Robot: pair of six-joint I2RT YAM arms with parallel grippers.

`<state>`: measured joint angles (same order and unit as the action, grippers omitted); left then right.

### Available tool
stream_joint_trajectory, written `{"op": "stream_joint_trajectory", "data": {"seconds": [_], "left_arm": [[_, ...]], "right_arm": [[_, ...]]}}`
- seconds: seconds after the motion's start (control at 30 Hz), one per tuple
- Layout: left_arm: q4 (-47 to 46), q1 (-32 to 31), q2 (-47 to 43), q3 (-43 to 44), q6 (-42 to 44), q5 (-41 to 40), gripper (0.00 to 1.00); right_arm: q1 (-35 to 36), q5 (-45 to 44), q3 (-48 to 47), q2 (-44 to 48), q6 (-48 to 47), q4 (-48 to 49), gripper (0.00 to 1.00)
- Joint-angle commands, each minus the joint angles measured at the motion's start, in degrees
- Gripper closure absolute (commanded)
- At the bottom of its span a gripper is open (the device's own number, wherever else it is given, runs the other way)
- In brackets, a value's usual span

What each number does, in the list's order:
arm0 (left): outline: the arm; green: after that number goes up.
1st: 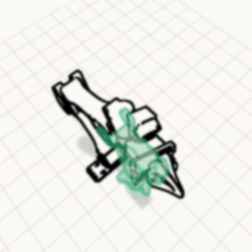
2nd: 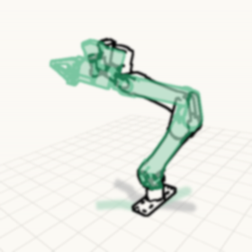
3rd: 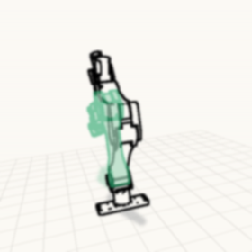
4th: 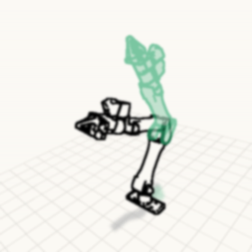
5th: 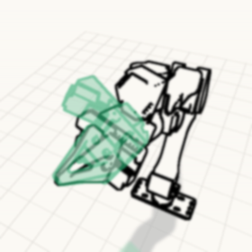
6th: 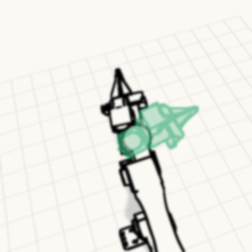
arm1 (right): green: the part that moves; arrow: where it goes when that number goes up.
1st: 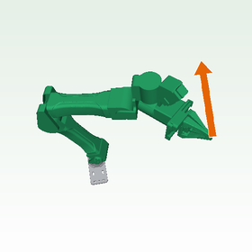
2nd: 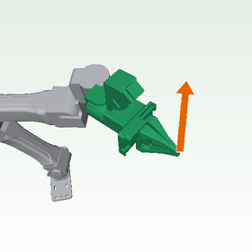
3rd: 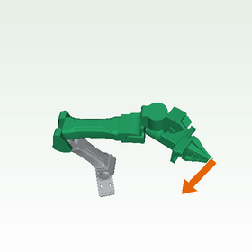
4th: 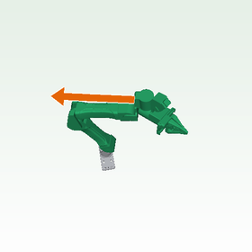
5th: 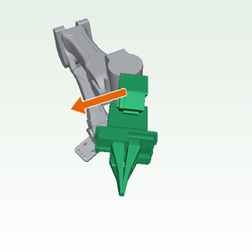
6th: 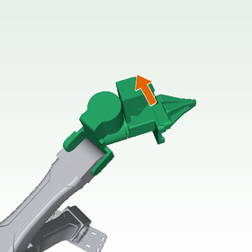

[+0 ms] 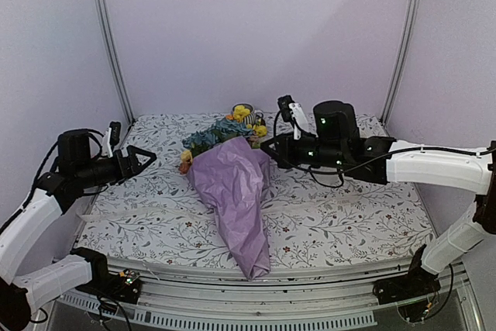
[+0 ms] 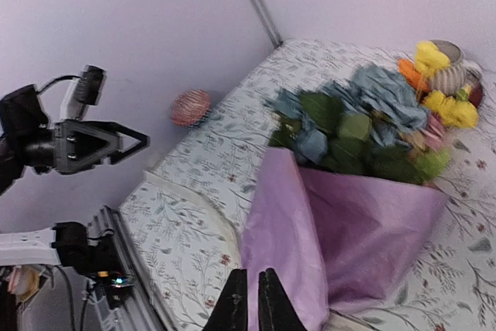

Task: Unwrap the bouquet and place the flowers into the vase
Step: Unfold the folded wrapping paper from the folded wrapping paper.

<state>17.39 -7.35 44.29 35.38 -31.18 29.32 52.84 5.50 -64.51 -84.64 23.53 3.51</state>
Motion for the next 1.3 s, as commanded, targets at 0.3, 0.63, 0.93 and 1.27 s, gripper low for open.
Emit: {"op": "stream_joint_trajectory", "data": {"seconds": [0.3, 0.63, 0.93, 1.27], "left_arm": [[-3.77, -3.62, 0.09, -0.75, -1.13, 1.29, 0.1], [2.47, -3.64, -2.02, 3.61, -0.3, -5.93, 0.09], [5.91, -3.62, -3.94, 6.3, 0.8, -9.46, 0.08], [5.14, -3.71, -1.79, 7.66, 0.72, -4.28, 0.09]], "right_arm": [[0.31, -16.18, 4.65, -9.19, 4.23, -5.47, 0.98], [12.41, 3.56, -1.11, -16.91, -2.73, 14.65, 0.98], [18.18, 22.5, -12.36, -25.69, -11.84, 11.06, 0.98], [18.05, 0.04, -2.83, -17.09, -10.34, 12.84, 0.97]]}}
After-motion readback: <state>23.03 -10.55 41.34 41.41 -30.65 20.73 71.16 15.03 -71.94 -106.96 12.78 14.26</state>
